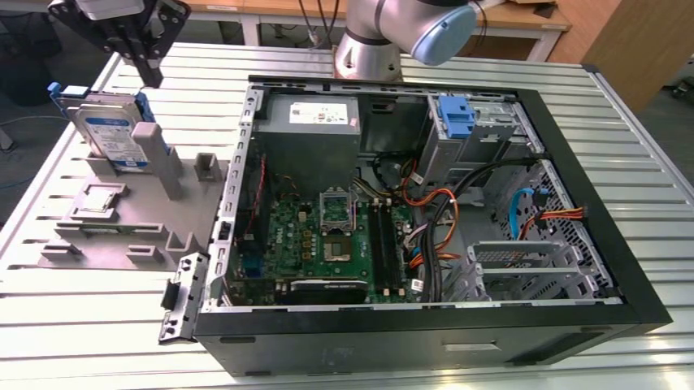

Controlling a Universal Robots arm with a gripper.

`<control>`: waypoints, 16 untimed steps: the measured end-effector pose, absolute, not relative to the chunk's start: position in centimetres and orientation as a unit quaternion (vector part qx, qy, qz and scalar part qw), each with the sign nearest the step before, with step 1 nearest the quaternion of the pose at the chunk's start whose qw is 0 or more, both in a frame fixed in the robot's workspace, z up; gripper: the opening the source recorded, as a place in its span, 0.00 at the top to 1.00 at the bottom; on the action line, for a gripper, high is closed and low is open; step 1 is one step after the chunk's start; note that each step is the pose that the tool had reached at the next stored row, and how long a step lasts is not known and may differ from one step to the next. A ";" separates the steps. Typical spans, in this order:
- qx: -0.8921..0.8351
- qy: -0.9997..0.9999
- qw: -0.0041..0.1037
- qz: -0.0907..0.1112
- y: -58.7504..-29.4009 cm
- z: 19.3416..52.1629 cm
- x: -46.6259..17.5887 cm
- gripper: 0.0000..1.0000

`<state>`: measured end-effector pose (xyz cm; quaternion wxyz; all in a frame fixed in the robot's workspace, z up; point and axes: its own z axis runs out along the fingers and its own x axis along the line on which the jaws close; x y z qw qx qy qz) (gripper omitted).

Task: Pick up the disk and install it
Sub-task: 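Reach for the disk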

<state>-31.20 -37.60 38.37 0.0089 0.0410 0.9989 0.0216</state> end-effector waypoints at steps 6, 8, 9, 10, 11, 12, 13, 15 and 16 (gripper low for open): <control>0.041 0.999 0.009 0.022 -37.6 38.4 -31.4 0.90; 0.041 0.999 0.009 0.022 -37.6 38.3 -31.5 0.90; 0.041 0.999 0.009 0.022 -37.6 38.3 -31.5 0.90; 0.041 0.999 0.009 0.022 -37.6 38.3 -31.5 0.90; 0.041 0.999 0.009 0.022 -37.6 38.3 -31.6 0.90; 0.041 0.999 0.009 0.022 -37.6 38.3 -31.6 0.90; 0.041 0.999 0.009 0.022 -37.6 38.3 -31.6 0.90; 0.041 0.999 0.009 0.022 -37.6 38.3 -31.7 0.90; 0.041 0.999 0.009 0.022 -37.6 38.3 -31.8 0.90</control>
